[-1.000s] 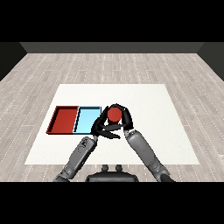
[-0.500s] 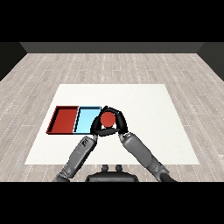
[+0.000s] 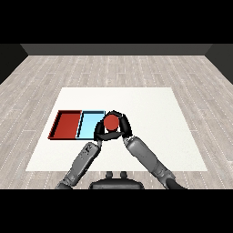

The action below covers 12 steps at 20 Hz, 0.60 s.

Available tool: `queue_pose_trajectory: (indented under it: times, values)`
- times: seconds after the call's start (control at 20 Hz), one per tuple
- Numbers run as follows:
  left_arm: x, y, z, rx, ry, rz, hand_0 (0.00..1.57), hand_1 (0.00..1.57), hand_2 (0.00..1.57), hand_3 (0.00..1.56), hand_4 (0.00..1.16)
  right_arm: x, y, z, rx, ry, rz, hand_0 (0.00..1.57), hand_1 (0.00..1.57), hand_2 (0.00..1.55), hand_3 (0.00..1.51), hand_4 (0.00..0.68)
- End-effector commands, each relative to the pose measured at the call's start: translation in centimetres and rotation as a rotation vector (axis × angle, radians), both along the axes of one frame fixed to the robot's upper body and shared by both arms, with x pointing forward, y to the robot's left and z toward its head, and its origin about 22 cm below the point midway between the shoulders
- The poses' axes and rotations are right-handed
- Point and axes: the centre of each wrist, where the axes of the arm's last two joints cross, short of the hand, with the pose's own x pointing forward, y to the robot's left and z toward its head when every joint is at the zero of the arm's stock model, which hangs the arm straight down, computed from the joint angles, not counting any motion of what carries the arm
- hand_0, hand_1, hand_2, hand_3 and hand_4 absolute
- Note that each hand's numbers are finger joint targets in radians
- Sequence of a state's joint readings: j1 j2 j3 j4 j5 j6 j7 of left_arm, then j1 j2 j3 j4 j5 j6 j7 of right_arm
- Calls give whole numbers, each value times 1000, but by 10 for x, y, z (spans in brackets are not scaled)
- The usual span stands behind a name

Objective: Pick the red can and put it in the red box

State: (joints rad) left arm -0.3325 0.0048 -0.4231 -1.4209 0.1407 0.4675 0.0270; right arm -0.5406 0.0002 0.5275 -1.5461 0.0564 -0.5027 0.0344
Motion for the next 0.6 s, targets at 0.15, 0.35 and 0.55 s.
queue_pose_trajectory:
  times: [0.15,0.35,0.55]
  values:
    - [4,-2,11,-58,-65,38,1571,1571,1528,1432,916,4,-12,-5,-17,-2,-29,1470,1470,1443,1391,516]
    - [-1,8,20,-69,-92,31,1571,1571,1532,1452,937,1,-13,-9,11,47,-37,1299,1299,1282,1220,240]
    - [1,5,10,-65,-105,42,1571,1571,1551,1486,1036,-2,-2,-1,-30,51,-45,0,0,0,0,0]
